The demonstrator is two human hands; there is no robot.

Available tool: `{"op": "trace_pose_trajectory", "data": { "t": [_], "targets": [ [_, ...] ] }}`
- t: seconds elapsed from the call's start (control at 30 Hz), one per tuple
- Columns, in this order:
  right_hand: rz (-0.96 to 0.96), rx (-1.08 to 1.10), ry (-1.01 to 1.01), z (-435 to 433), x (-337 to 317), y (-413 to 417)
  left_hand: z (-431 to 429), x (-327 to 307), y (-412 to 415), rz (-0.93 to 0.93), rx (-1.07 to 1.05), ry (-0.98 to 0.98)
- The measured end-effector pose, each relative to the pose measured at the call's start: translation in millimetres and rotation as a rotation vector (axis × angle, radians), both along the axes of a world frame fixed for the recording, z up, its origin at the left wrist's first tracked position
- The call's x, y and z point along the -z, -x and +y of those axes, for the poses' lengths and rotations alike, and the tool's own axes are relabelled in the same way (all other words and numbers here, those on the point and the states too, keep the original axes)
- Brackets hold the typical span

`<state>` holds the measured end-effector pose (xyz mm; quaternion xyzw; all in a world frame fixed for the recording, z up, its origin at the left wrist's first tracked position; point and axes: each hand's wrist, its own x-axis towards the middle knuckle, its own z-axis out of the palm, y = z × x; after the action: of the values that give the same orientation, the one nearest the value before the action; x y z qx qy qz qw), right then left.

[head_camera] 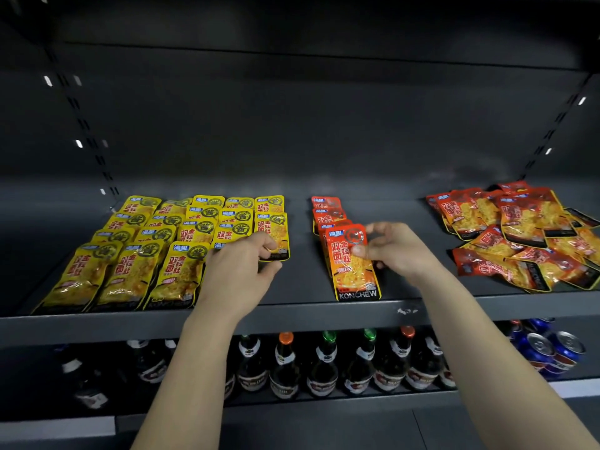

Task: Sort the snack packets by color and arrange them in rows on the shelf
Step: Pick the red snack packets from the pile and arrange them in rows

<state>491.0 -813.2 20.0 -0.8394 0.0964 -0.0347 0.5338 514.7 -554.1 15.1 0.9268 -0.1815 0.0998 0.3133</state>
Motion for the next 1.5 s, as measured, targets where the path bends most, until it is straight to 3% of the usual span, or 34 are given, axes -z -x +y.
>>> {"op": "trace_pose_trajectory", "data": {
  "t": [0.17,0.77,1.23,1.5],
  "targets": [
    [-0.041,0.016,-0.037,5,7,3,-2,0,0,-0.007,-0.01,0.005],
    [-0.063,0.059,0.2,3,20,-1,-6,2,-4,-0.002,-0.014,-0.006],
    [-0.177,0.176,0.027,-2,22,5,-16,-5,-10,-0.03,0.041,-0.047],
    [-0.28,0.236,0.272,-29,7,23,-50,-6,-10,-0.061,0.1,-0.038]
  ]
}}
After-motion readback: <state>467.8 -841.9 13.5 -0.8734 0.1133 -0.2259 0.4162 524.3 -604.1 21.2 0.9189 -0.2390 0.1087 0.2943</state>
